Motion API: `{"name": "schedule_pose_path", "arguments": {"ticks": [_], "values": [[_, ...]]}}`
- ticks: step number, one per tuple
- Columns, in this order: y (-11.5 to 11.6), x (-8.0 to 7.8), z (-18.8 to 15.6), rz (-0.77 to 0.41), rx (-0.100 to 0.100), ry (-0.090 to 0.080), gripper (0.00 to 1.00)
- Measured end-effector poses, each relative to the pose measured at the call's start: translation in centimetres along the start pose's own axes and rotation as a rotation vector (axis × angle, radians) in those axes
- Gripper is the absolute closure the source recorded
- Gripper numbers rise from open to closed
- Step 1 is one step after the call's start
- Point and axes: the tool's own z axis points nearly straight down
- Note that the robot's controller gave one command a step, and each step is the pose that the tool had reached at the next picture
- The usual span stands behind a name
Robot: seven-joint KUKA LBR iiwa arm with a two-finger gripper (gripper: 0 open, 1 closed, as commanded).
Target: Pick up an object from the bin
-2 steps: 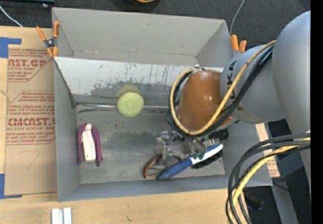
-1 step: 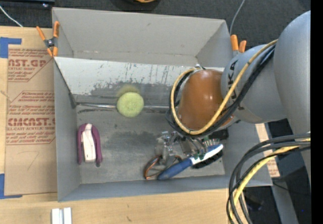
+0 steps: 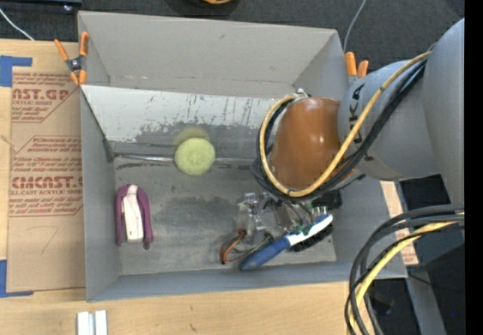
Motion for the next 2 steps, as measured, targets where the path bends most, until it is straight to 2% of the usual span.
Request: {"name": "schedule_pose_path", "arguments": {"ticks": [1,2], "values": [[-0.02,-0.22,-1.57,0.000,0.002,-0.008,1.00],[0.00,-0.12,-2.54,0.000,0.001,-0.004,1.00]]}}
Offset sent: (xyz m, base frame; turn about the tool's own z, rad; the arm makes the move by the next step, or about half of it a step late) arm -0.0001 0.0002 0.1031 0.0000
